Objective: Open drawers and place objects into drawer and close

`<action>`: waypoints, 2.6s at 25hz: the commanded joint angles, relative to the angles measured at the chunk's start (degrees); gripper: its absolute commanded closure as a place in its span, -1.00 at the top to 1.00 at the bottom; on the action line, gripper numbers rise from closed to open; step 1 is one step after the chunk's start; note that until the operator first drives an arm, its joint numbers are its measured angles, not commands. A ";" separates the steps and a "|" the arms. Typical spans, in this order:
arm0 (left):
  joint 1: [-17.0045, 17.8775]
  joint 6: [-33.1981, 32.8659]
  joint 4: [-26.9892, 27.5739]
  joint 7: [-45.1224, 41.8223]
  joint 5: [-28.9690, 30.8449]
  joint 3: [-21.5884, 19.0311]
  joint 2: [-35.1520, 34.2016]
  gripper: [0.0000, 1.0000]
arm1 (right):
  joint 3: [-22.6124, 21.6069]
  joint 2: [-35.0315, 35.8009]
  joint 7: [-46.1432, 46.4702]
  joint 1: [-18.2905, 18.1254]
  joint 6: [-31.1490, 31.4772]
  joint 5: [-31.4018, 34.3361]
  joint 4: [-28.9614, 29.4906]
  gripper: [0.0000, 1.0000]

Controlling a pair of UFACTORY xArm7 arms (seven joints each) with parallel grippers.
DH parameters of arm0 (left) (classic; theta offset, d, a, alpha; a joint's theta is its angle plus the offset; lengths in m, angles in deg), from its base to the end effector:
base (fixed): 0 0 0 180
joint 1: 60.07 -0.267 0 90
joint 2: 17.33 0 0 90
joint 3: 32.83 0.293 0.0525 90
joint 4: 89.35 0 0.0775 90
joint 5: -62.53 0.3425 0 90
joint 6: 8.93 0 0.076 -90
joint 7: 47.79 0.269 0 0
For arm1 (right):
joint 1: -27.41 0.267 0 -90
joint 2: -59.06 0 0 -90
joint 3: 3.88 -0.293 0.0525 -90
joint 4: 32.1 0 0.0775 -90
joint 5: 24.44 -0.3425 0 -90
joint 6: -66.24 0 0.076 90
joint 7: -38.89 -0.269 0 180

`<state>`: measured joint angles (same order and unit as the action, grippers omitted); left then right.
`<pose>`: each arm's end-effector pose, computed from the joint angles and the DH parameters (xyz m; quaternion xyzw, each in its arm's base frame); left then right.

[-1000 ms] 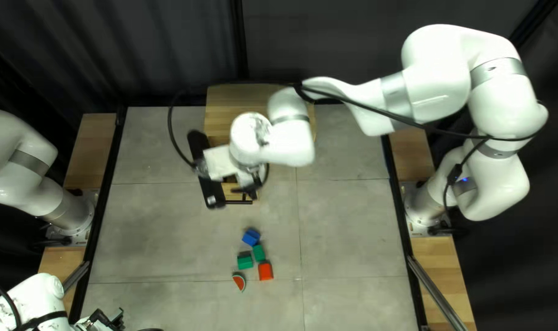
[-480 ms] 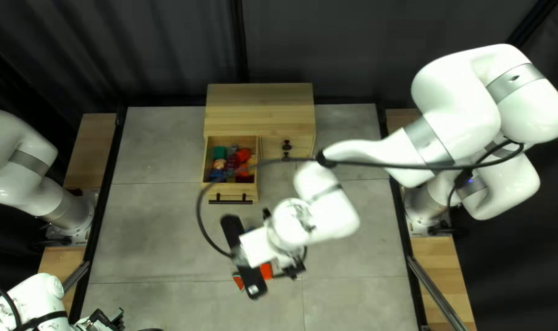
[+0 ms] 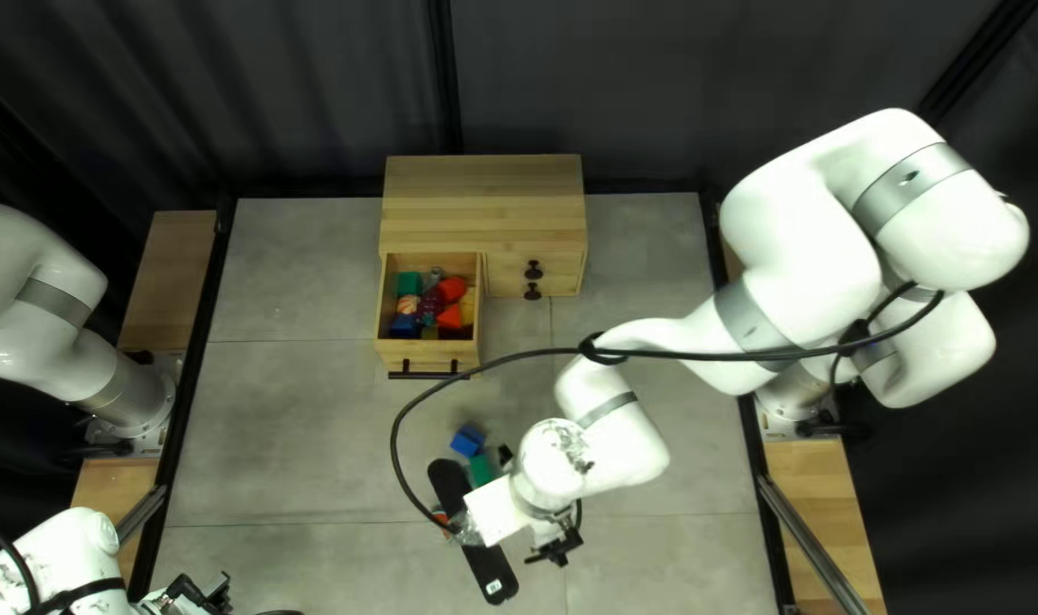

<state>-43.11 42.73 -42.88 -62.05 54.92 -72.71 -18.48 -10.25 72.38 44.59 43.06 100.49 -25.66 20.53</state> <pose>0.2072 -0.3531 0.1126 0.9451 -0.3217 -0.0559 0.0142 0.4570 0.1909 0.0637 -0.9722 -0.2290 -0.0416 0.0252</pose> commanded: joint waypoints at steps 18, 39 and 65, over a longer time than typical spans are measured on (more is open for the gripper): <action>0.00 0.00 0.00 0.00 0.00 0.00 0.00 1.00 | -0.89 5.94 9.03 -5.30 -2.64 -6.53 1.00 1.00; 0.00 0.00 0.00 0.00 0.00 0.00 0.00 1.00 | -0.40 10.22 10.10 -5.39 1.41 -4.97 9.36 1.00; 0.00 0.00 0.00 0.00 0.00 0.00 0.00 1.00 | 1.43 14.14 -1.96 -1.06 4.71 -4.48 13.58 -0.95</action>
<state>-43.11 42.73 -42.88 -62.05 54.92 -72.71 -18.48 -9.03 86.28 43.11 41.79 104.99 -30.35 33.83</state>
